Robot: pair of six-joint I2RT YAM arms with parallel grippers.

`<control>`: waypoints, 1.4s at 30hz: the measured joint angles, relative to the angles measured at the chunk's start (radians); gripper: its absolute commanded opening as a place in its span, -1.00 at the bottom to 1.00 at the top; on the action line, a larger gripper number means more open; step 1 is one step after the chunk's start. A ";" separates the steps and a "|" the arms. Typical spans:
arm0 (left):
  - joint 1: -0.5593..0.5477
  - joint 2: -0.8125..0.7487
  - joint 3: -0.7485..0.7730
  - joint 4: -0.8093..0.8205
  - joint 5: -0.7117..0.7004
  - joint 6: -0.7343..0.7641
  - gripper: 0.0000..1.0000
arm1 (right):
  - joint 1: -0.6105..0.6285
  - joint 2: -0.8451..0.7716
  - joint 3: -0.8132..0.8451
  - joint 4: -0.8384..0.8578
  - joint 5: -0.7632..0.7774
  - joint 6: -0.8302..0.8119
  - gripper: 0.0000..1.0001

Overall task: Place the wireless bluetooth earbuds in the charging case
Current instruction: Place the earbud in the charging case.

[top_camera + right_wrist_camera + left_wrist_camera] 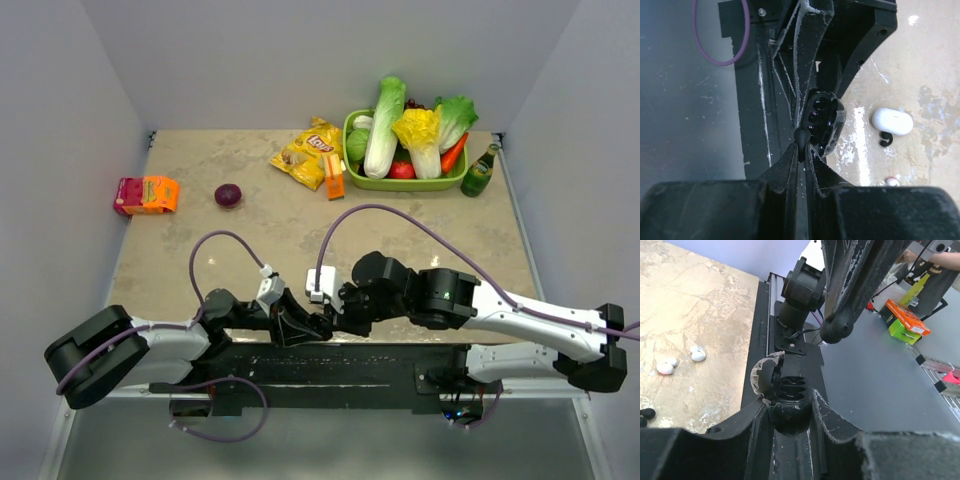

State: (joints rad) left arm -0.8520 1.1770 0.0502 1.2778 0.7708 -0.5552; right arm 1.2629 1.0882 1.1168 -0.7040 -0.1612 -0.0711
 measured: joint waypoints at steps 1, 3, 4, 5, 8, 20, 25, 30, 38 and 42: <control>-0.002 0.000 0.000 0.000 0.000 0.002 -1.00 | 0.000 0.003 0.000 0.003 -0.009 0.001 -1.00; -0.004 0.000 0.000 0.000 0.000 0.009 -1.00 | 0.000 0.008 -0.001 0.011 -0.018 0.004 -1.00; -0.007 0.000 0.000 0.000 0.000 0.016 -1.00 | 0.000 0.011 -0.001 0.015 -0.020 0.005 -1.00; -0.010 0.000 0.000 0.000 0.000 0.018 -1.00 | 0.000 0.015 -0.001 0.018 -0.023 0.007 -1.00; -0.027 -0.003 0.000 -0.001 0.001 0.034 -1.00 | 0.000 0.031 -0.001 0.024 -0.027 0.011 -1.00; -0.100 -0.107 0.000 -0.047 -0.030 0.180 -1.00 | 0.002 0.080 -0.007 0.046 -0.042 0.037 -1.00; -0.105 -0.111 0.000 -0.054 -0.045 0.200 -1.00 | 0.002 0.081 -0.007 0.047 -0.042 0.042 -1.00; -0.105 -0.111 0.000 -0.054 -0.049 0.203 -1.00 | 0.002 0.083 -0.007 0.047 -0.044 0.045 -1.00; -0.111 -0.111 0.001 -0.047 -0.058 0.208 -1.00 | 0.015 0.102 -0.007 0.063 -0.045 0.046 -1.00; -0.111 -0.110 0.001 -0.048 -0.060 0.208 -1.00 | 0.016 0.107 -0.007 0.065 -0.043 0.046 -0.79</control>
State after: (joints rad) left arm -0.9634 1.0668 0.0513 1.2293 0.7109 -0.3470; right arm 1.2789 1.1954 1.1099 -0.6392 -0.2043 -0.0254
